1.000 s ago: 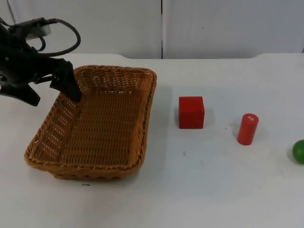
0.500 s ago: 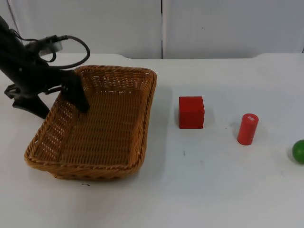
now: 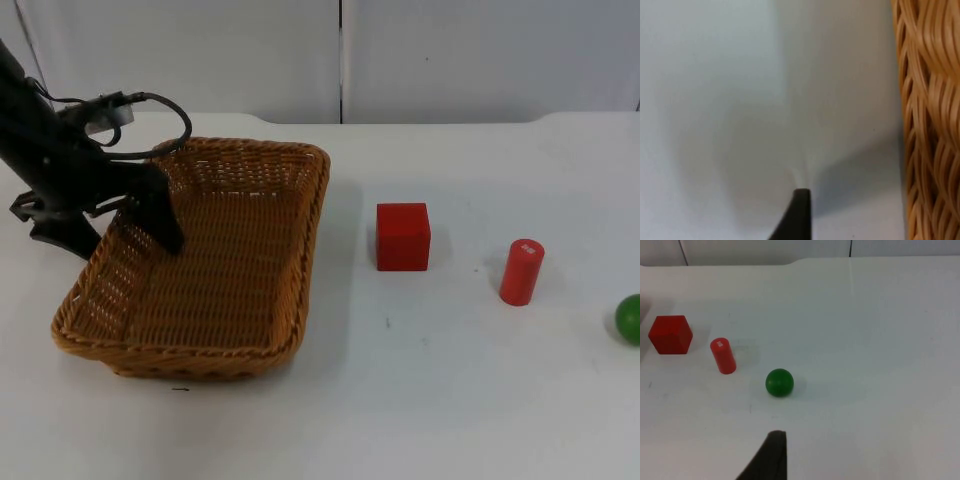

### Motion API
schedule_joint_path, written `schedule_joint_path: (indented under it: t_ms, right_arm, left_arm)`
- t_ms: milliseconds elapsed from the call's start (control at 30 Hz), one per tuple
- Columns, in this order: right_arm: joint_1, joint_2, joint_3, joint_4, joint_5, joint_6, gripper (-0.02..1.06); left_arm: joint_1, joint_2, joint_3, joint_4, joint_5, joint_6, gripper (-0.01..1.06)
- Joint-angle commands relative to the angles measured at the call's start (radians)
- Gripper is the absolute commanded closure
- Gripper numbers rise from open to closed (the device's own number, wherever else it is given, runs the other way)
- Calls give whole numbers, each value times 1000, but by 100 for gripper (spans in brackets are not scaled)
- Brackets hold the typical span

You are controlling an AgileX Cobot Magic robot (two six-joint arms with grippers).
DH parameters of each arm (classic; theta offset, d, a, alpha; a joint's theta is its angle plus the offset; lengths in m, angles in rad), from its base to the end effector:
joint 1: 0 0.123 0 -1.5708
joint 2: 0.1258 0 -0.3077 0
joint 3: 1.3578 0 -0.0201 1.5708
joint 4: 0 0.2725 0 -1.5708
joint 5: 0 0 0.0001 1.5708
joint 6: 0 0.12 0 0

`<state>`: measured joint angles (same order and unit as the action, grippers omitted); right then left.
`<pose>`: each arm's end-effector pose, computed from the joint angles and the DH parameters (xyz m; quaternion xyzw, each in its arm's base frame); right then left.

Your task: Pick up the basket with the left hand and place the object to the left of the red cylinder into the basket with the right hand.

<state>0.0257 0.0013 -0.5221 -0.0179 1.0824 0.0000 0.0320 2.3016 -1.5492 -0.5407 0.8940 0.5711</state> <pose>0.0137 -0.0015 0.2793 -0.0104 0.8534 -0.0022 0.5212 0.4701 -0.0332 0.0627 0.0966 0.9731 -0.1981 0.0675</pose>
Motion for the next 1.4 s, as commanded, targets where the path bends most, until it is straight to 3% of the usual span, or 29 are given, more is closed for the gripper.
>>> schedule_joint_path:
  t_ms: [0, 200, 333, 467, 1133, 1333, 1367]
  right_arm:
    - [-2, -1, 6, -4, -4, 0, -1]
    - [-2, -1, 6, -5, -4, 0, -1]
    - [-2, -1, 6, -5, -4, -8, -1]
    - [-2, -1, 6, -5, -4, -8, -1]
    - [-2, -1, 6, -5, -4, -8, -1]
    - [-2, -1, 6, -5, -4, -9, -1]
    - [-2, -1, 6, -5, -4, -11, -1]
  left_arm:
    - [-4, 1, -5, 4, 20, -8, 30]
    - [-4, 1, -5, 2, 31, -33, 43]
    - [-4, 1, -5, -27, 47, -33, 58]
    - [-4, 1, -5, -50, 53, -33, 65]
    - [-4, 1, -5, -62, 70, -48, 65]
    - [-4, 1, -5, -62, 70, -56, 75]
    - [-4, 1, -5, -62, 70, -63, 82]
